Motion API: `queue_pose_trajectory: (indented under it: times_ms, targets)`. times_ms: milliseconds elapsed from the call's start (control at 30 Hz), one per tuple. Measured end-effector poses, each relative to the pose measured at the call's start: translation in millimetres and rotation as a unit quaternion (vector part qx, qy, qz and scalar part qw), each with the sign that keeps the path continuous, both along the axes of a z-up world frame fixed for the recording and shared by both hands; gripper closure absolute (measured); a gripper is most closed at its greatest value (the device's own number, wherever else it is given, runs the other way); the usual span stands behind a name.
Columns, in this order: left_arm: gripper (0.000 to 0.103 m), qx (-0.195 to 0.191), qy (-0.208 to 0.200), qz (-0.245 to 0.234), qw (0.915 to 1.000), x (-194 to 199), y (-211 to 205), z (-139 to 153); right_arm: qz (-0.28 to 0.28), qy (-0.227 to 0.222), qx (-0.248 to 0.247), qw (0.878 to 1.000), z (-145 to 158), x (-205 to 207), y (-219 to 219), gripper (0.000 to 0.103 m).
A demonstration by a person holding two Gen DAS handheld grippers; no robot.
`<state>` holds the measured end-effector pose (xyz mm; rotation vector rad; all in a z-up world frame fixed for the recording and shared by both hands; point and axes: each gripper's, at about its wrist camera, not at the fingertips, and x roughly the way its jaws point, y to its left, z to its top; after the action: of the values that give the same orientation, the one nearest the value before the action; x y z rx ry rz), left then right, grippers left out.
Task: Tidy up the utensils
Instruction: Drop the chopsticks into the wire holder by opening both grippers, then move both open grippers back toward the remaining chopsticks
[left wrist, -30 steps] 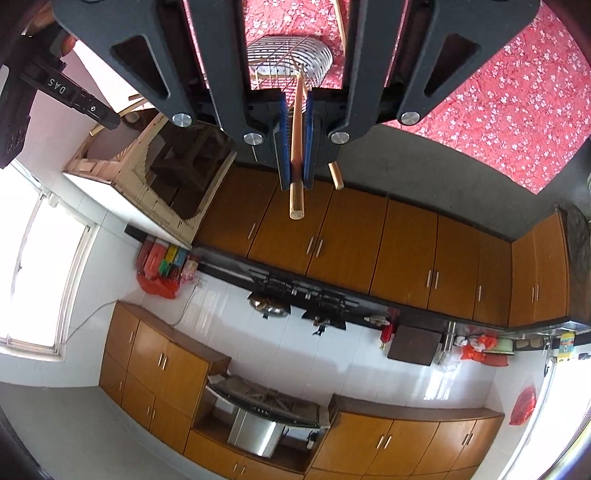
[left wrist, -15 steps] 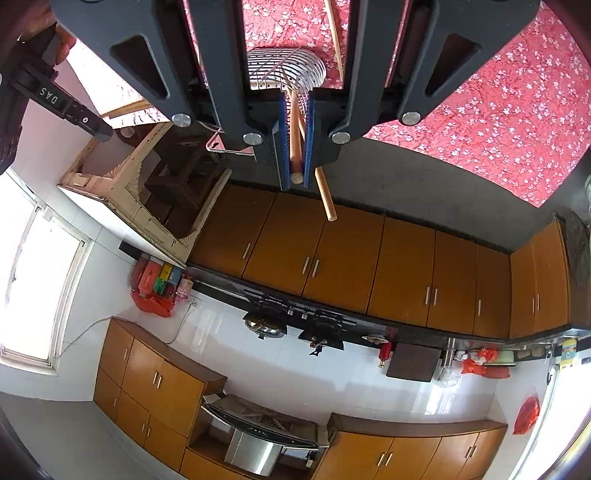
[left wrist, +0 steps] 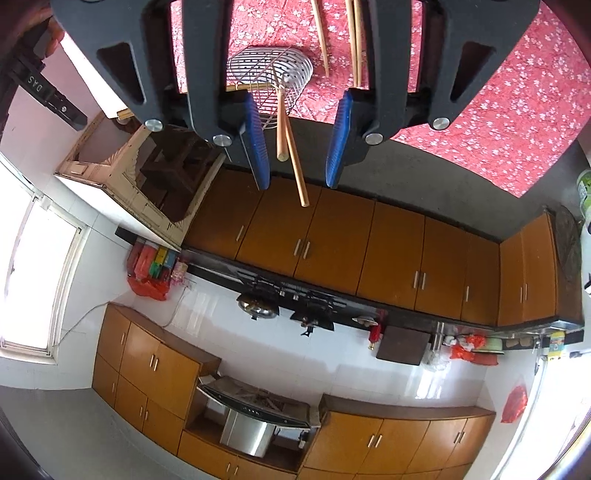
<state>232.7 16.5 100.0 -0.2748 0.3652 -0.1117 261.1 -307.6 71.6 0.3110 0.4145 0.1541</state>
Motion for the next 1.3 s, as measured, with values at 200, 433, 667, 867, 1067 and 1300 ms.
queue_pose_trajectory:
  times_ms: [200,433,667,867,1067,1300]
  targets:
    - [0.071,0.013,0.000,0.011,0.9999,-23,12,-6,-0.009,0.003,-0.017,1.000,-13,-32,-9,0.069]
    - [0.071,0.042,0.030,0.022,0.9984,-47,27,-41,-0.025,0.052,-0.039,0.998,-63,-50,-15,0.069]
    - [0.071,0.084,0.090,0.018,0.9922,-57,25,-104,-0.026,0.150,-0.053,0.987,-146,-44,-4,0.069]
    - [0.071,0.089,0.149,0.000,0.9848,-59,24,-154,0.006,0.210,-0.054,0.976,-195,-39,19,0.069]
    - [0.071,0.089,0.179,-0.017,0.9796,-62,18,-178,0.009,0.228,-0.094,0.969,-214,-36,42,0.070]
    - [0.071,0.084,0.200,-0.043,0.9752,-62,7,-193,-0.024,0.230,-0.102,0.968,-213,-31,24,0.095]
